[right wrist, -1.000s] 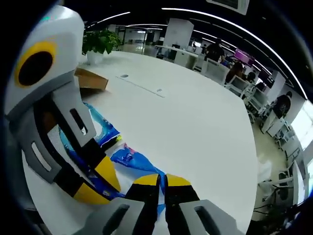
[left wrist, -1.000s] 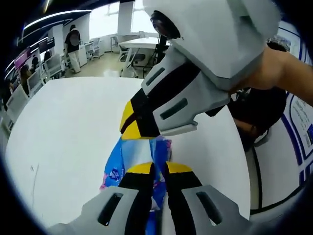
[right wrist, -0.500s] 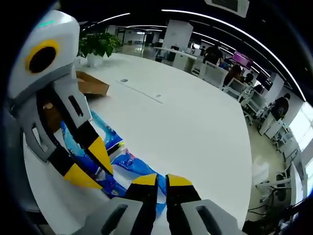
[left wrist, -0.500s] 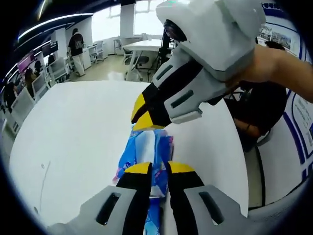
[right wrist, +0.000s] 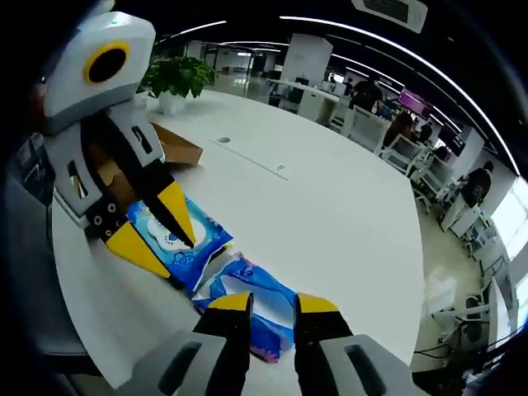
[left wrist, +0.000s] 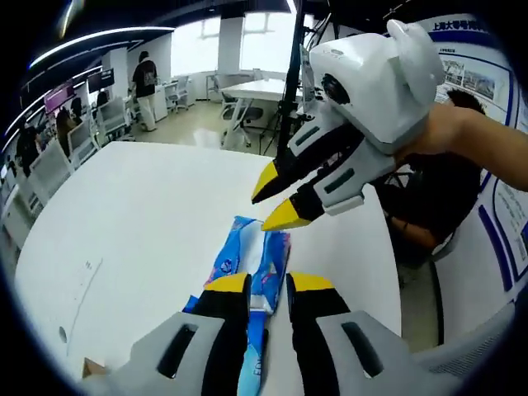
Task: Operate the shoe box by opening the lid, removing the specified soft item, and placing it in the target area until the item is outside and the box remains undamaged.
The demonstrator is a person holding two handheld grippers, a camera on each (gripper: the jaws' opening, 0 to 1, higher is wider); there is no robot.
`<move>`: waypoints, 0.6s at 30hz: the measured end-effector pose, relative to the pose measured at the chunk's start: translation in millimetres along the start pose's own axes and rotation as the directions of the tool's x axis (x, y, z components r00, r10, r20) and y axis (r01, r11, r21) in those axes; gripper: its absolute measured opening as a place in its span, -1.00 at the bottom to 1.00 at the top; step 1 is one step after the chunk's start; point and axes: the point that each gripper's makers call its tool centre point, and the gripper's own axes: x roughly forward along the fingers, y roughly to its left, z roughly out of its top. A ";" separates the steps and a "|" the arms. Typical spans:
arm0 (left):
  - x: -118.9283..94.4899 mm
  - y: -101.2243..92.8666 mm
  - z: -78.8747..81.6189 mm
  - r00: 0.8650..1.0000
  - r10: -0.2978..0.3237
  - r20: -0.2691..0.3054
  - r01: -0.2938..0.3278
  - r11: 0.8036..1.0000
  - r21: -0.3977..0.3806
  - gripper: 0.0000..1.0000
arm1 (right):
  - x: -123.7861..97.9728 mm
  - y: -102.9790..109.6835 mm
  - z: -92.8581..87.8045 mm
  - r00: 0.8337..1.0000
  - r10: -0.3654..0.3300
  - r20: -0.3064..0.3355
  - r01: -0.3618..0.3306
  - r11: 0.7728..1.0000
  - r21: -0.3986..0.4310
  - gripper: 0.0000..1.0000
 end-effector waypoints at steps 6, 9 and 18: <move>-29.7 0.4 -0.5 0.999 0.029 0.015 -0.029 1.000 0.008 -0.54 | -10.8 16.7 11.9 1.000 0.018 0.007 -0.017 0.999 -0.028 -0.54; -48.7 1.4 -2.6 0.998 0.044 0.033 -0.044 0.999 0.012 -0.49 | -17.8 23.4 21.4 1.000 0.020 0.016 -0.019 0.999 -0.046 -0.53; -100.7 4.5 -12.5 0.993 0.096 0.071 -0.098 0.995 0.024 -0.29 | -32.1 47.9 52.5 0.998 0.050 0.046 -0.047 0.996 -0.082 -0.37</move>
